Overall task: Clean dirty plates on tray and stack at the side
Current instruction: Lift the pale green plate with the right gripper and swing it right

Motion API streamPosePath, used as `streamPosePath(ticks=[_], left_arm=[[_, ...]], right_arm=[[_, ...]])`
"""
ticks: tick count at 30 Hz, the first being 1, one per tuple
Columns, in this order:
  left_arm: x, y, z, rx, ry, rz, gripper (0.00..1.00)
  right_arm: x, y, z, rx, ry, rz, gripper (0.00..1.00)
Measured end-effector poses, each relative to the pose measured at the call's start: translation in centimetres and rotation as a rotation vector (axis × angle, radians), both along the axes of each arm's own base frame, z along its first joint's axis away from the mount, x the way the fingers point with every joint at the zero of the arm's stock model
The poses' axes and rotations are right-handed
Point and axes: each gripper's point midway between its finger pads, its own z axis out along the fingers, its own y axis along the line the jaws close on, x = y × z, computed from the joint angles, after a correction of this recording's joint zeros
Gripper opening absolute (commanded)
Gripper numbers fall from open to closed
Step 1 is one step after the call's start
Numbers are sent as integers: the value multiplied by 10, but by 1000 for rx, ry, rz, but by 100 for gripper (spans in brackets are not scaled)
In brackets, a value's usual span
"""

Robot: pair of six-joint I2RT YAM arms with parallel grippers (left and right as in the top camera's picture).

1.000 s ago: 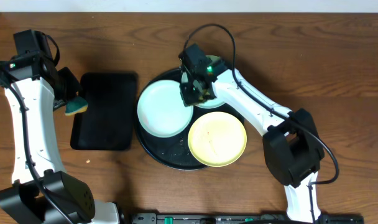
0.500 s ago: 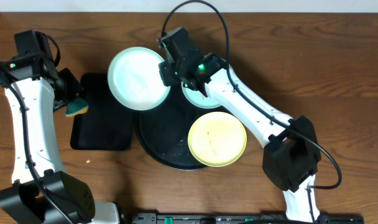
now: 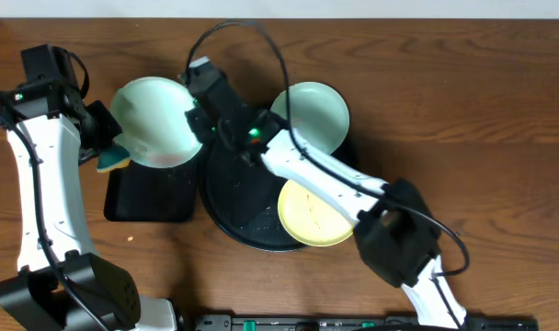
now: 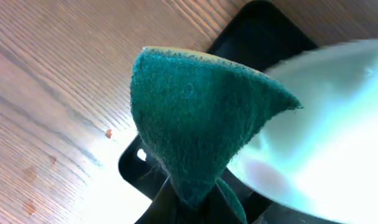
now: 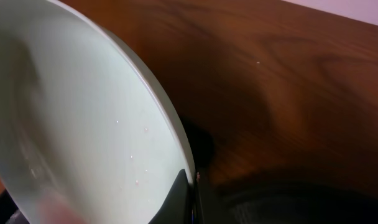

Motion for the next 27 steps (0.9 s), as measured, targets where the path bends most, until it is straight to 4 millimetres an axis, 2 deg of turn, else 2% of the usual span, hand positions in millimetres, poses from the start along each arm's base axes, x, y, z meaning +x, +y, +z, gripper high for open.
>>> streamPosePath(ticks=[4,7,12,20,27], left_arm=[[0,0,0,0,0,0,7],[0,0,0,0,0,0,8],[0,0,0,-1,1,0,7],[0,0,0,0,0,0,7],[0,0,0,0,0,0,7]], right_arm=[[4,5,-20,-31,-18,15,1],[8,6,-24,-46,-48,22,1],[21,18,4,-46,-233,90,1],[31,20,21,-161,-435,181,1],[42,23,50,-194,-618,201,1]])
